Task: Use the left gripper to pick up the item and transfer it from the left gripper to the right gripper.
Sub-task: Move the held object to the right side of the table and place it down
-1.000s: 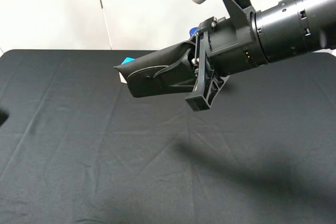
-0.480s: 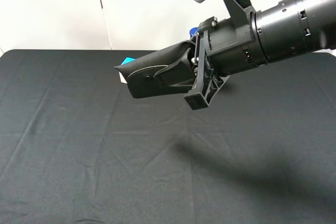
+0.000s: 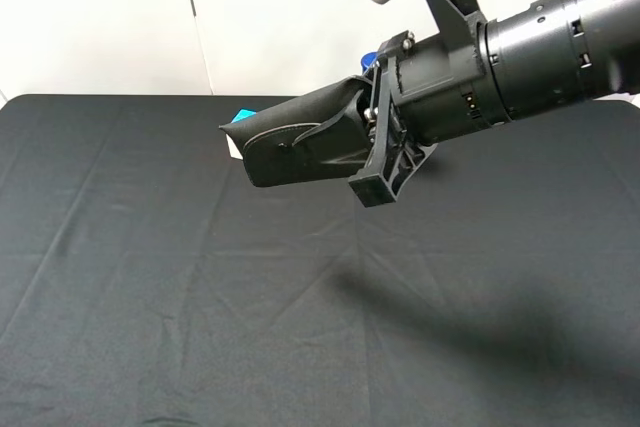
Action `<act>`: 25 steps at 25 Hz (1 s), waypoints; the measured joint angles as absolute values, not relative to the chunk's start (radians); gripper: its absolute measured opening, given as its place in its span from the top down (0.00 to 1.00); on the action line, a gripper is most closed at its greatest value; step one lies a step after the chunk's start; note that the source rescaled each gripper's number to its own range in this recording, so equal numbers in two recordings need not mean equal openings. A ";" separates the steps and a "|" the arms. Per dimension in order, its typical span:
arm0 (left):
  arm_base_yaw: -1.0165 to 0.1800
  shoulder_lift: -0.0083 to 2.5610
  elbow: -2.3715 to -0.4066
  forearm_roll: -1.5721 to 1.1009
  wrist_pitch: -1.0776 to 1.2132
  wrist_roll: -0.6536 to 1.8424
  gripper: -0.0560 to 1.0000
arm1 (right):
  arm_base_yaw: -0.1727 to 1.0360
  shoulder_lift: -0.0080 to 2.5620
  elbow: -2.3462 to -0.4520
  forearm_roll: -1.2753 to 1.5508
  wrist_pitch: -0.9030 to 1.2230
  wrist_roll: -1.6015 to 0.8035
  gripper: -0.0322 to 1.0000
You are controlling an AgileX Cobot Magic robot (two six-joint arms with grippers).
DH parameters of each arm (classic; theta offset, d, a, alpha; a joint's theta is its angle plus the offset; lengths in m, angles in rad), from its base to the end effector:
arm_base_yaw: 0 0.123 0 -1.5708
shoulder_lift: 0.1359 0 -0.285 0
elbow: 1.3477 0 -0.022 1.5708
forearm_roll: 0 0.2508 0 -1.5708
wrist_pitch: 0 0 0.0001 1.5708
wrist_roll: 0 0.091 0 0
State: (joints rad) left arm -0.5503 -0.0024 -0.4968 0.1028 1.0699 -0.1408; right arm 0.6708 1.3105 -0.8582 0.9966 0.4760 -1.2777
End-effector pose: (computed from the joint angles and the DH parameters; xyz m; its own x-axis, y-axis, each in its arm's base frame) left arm -0.0004 0.0098 0.2760 -0.4342 0.1599 -0.8865 0.4150 0.9090 -0.0393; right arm 0.1930 0.1979 0.2867 -0.1715 -0.5247 -0.8339 -0.9241 0.3791 -0.0485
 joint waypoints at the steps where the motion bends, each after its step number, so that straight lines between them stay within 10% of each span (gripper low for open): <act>1: -0.550 -0.002 -0.497 0.104 1.069 -0.141 0.00 | 0.671 1.310 -0.858 0.997 0.476 -1.278 0.97; 12: -0.505 -0.002 -0.497 0.105 1.066 -0.140 0.00 | 0.671 1.310 -0.858 0.997 0.473 -1.270 0.97; 25: -0.052 -0.002 -0.497 0.105 1.066 -0.139 0.00 | 0.671 1.310 -0.858 0.935 0.453 -1.181 0.97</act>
State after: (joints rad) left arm -0.0525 -0.0024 -0.4968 0.1052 1.0657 -0.1389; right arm 0.6708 1.3105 -0.8582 0.9354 0.4532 -1.1808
